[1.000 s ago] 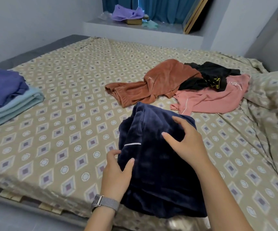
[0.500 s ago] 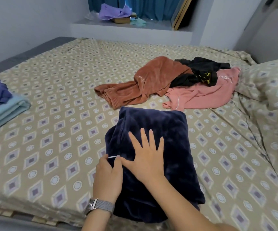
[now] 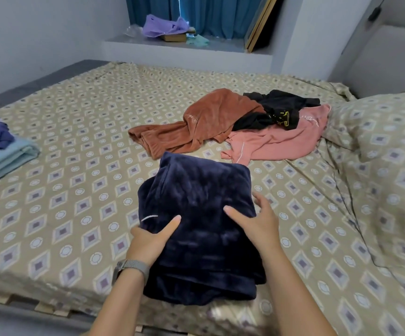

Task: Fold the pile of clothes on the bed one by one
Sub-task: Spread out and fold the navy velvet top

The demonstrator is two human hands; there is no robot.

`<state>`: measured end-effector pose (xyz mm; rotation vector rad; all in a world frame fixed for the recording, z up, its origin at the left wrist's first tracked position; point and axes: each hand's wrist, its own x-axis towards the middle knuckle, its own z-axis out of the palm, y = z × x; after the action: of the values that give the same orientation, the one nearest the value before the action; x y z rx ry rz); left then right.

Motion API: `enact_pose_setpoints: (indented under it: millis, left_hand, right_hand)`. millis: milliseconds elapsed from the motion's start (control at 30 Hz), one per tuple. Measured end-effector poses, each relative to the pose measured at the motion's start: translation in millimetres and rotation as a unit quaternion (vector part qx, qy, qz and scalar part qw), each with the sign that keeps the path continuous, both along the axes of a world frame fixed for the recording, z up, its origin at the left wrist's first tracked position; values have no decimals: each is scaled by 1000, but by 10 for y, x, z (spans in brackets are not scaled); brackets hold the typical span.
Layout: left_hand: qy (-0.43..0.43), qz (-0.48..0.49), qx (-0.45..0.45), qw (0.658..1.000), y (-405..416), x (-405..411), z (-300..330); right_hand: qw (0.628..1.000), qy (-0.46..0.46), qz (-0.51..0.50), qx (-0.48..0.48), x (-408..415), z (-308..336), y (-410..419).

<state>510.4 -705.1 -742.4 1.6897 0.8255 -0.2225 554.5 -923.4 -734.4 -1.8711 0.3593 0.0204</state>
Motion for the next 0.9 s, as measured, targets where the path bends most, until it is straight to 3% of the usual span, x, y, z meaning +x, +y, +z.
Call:
enact_pose_setpoints:
  millis: [100,267,400,600,700,900]
  left_hand:
    - [10,-22,0,1000,60,17,36]
    - [25,-83,-29,996,171,120,55]
    - [2,-112,-66,991,202,278,-51]
    - [8,-98,-234,967,287,543,-192]
    - [-14,-42,-293,955,204,582,-280]
    - [-65,37,-221,972,385,386,77]
  right_hand:
    - [989,115,63,69,-70,-200,-12]
    - [981,150,88,84,-49,-373,-45]
    - [970,156,115,150,81,-446,-24]
    - [924,184,155,296,397,-457,23]
    - [925,198,127,298,464,-412,23]
    - [941,216,115,233,450,141,293]
